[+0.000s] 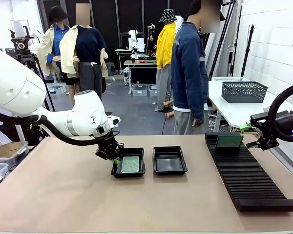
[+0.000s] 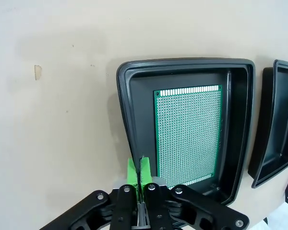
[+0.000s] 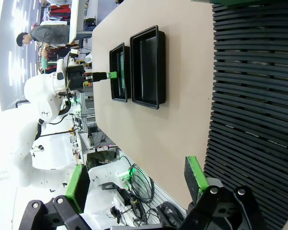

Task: Inspect and transfer BCBs to ESD trays.
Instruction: Pick up the ESD tray and place it on the left side of the table.

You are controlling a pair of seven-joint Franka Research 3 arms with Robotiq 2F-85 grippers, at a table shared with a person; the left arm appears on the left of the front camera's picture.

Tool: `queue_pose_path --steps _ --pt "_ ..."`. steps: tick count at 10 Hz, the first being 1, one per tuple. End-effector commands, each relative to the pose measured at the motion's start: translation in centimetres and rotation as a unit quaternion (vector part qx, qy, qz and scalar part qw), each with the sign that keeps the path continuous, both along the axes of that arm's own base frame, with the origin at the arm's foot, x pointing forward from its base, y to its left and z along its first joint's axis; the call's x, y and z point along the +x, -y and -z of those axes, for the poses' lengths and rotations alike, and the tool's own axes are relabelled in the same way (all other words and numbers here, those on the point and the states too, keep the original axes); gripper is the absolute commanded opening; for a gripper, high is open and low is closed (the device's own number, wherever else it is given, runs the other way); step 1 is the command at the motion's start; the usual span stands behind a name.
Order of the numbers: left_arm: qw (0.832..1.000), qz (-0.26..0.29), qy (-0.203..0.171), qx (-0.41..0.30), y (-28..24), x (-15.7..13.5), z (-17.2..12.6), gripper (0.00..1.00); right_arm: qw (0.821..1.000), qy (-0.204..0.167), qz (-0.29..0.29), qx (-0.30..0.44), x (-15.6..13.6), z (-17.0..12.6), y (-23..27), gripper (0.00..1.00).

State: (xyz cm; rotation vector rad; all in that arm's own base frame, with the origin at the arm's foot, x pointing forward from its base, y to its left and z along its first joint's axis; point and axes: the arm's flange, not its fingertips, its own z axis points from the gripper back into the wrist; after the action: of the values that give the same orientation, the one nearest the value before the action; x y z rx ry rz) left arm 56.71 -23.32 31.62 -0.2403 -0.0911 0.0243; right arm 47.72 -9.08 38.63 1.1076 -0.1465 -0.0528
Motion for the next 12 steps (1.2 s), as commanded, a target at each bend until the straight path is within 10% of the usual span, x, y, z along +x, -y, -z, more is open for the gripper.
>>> queue_pose_path --steps 1,12 --pt "1.0 0.003 -0.003 0.005 -0.9 -0.1 -0.5 0.0 1.0 -0.009 0.002 -0.001 0.2 -0.2 -0.1 1.0" --pt "0.999 0.042 -0.005 0.013 -12.1 -2.2 -2.3 0.0 1.0 -0.009 0.002 -0.001 0.2 -0.2 -0.1 1.0"
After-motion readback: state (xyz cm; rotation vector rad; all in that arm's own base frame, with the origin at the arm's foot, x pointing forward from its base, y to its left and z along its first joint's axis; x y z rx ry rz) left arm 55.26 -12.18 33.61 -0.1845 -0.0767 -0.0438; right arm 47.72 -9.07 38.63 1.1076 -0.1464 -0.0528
